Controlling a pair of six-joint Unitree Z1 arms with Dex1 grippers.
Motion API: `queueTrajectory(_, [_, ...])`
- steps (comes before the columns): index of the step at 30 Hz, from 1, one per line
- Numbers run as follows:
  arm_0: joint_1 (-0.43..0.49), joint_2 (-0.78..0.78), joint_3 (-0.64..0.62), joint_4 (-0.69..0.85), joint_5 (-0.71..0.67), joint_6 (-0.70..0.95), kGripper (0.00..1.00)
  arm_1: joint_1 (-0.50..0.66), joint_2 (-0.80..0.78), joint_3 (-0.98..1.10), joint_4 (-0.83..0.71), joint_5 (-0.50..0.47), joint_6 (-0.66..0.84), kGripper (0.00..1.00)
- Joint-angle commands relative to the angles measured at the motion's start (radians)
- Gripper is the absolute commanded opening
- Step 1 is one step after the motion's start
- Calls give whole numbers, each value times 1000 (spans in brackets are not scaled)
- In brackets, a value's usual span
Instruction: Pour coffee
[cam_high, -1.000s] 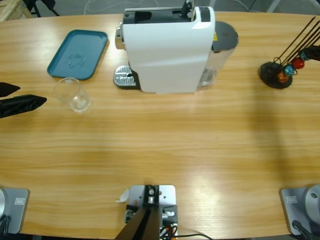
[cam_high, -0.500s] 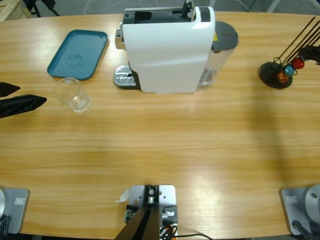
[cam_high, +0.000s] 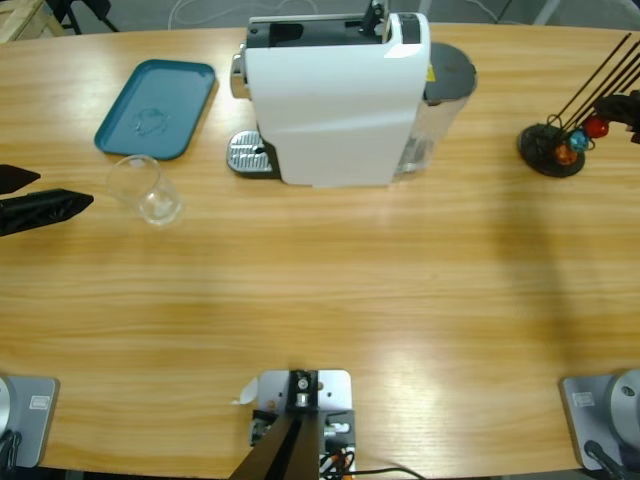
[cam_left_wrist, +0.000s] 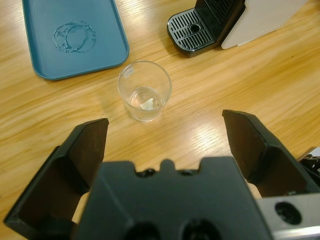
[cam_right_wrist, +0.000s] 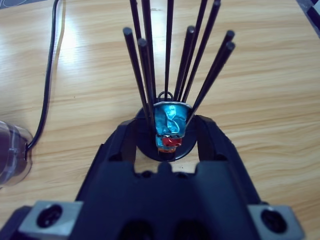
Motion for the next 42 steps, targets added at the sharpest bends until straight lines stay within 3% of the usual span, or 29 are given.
queueTrajectory(1, [-11, -11, 37, -11, -15, -3, 991, -3, 25, 29, -16, 5, 10, 462])
queueTrajectory(4, [-11, -11, 37, -11, -15, -3, 991, -3, 26, 31, -16, 2, 10, 461])
queueTrajectory(7, [-11, -11, 37, -11, -13, -3, 991, -3, 27, 32, -18, -5, 10, 225])
queueTrajectory(12, [-11, -11, 37, -11, -13, -3, 991, -3, 33, 34, -24, -16, 15, 213])
queueTrajectory(15, [-11, -11, 37, -11, -13, -3, 991, -3, 33, 35, -26, -19, 15, 89])
queueTrajectory(22, [-11, -12, 37, -11, -13, -3, 991, -3, 29, 39, -27, -30, 16, 85])
queueTrajectory(23, [-11, -12, 37, -11, -13, -3, 991, -3, 28, 40, -27, -31, 16, 74])
queueTrajectory(24, [-11, -12, 37, -11, -13, -3, 991, -3, 24, 40, -27, -34, 16, 0])
queueTrajectory(42, [-11, -12, 38, -12, -15, -3, 991, 0, -138, -110, 161, -42, 7, 0])
